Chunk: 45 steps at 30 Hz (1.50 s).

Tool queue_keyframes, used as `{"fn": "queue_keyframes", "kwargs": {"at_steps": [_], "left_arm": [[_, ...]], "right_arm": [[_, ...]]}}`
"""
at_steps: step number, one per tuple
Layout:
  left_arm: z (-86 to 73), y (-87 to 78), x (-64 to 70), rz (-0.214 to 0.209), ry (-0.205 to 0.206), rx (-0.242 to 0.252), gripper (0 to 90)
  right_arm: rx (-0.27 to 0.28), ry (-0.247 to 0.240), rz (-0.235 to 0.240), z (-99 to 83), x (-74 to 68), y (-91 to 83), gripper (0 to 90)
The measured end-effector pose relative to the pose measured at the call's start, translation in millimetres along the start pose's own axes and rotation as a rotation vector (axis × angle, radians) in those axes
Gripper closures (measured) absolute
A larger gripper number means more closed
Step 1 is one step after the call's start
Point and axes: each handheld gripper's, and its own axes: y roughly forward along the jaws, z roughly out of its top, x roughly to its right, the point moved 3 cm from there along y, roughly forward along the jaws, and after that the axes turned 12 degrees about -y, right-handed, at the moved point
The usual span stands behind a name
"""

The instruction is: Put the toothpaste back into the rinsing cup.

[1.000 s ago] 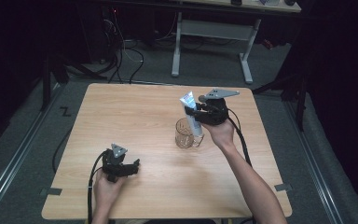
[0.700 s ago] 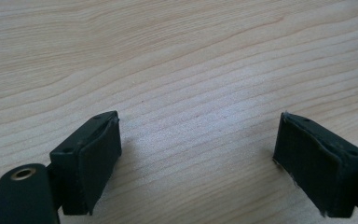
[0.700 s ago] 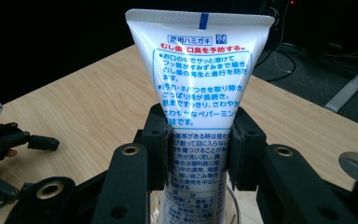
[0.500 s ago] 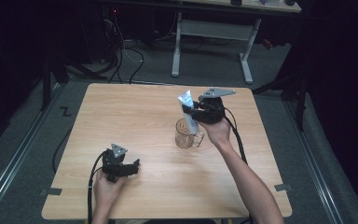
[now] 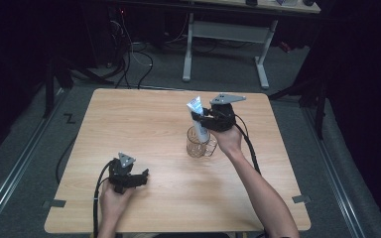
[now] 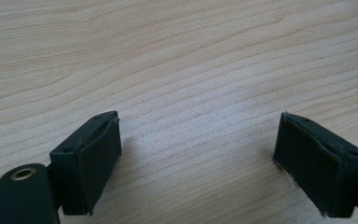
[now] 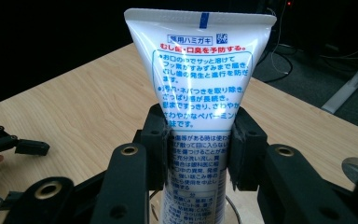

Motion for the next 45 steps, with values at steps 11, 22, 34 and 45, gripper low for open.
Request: {"fn": "queue_keyframes", "kwargs": {"at_steps": [11, 22, 34, 45], "left_arm": [[0.0, 0.0, 0.0, 0.0, 0.0, 0.0, 14.8], [0.0, 0.0, 0.0, 0.0, 0.001, 0.0, 14.8], [0.0, 0.0, 0.0, 0.0, 0.001, 0.0, 14.8], [0.0, 0.0, 0.0, 0.0, 0.001, 0.0, 14.8]], "right_arm": [[-0.015, -0.001, 0.003, -2.5, -0.8, 6.0, 64.3], [-0.037, -0.01, 0.004, -5.1, -2.7, 10.3, 64.2], [-0.059, -0.012, 0.01, -9.0, -2.9, 12.0, 64.3], [-0.067, -0.014, 0.014, -12.5, -3.0, 12.9, 64.2]]}}
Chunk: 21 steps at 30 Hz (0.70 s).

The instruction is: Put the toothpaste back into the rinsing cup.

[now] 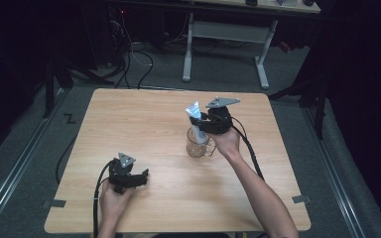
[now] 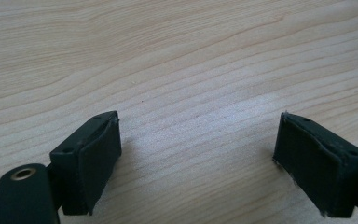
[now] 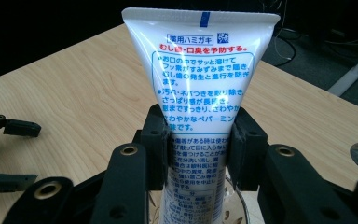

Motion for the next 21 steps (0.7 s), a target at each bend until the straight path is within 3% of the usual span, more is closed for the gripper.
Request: {"fn": "queue_keyframes", "kwargs": {"at_steps": [21], "left_arm": [[0.0, 0.0, 0.1, 0.0, -0.001, 0.0, 14.8]], "right_arm": [[-0.01, 0.004, 0.007, -12.1, -1.8, 0.8, 63.8]]}}
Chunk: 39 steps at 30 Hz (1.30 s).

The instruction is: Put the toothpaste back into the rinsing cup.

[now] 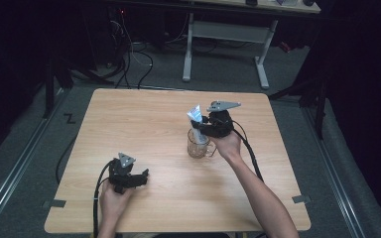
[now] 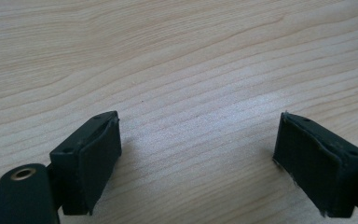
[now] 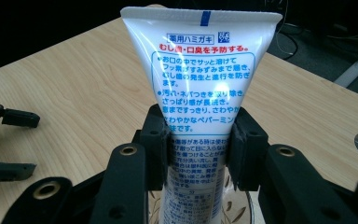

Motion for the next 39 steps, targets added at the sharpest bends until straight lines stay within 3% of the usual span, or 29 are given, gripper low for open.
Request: {"fn": "queue_keyframes", "kwargs": {"at_steps": [39], "left_arm": [[0.0, 0.1, 0.1, 0.0, -0.001, 0.001, 14.8]], "right_arm": [[-0.057, -0.014, 0.021, -18.8, -6.3, 8.0, 63.0]]}}
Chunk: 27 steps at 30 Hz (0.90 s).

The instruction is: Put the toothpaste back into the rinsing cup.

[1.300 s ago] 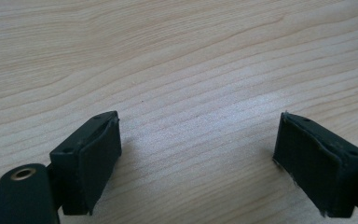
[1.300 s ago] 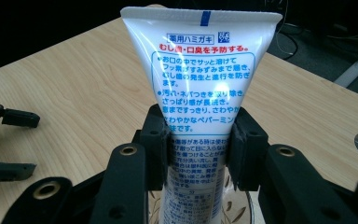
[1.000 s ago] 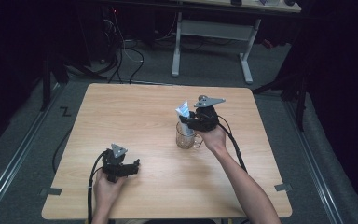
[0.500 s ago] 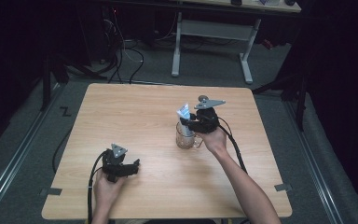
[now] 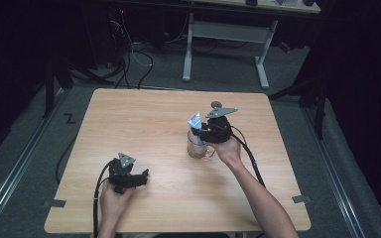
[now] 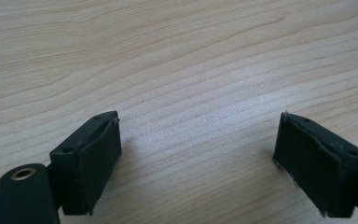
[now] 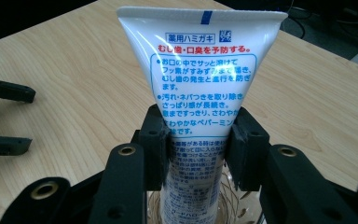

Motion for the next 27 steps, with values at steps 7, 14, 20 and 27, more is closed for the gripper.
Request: {"fn": "queue_keyframes", "kwargs": {"at_steps": [7, 14, 20, 27], "left_arm": [[0.0, 0.0, 0.0, 0.0, 0.0, 0.0, 14.8], [0.0, 0.0, 0.0, 0.0, 0.0, 0.0, 14.8], [0.0, 0.0, 0.0, 0.0, 0.0, 0.0, 14.8], [0.0, 0.0, 0.1, 0.0, 0.0, 0.0, 14.8]], "right_arm": [[-0.015, 0.0, 0.008, -3.7, -1.4, 2.3, 62.7], [-0.023, 0.008, 0.009, -9.4, -1.3, 3.4, 62.3], [-0.024, 0.006, 0.01, -12.6, -1.6, 3.6, 61.8], [-0.031, 0.006, 0.007, -17.8, -2.4, 2.7, 61.0]]}}
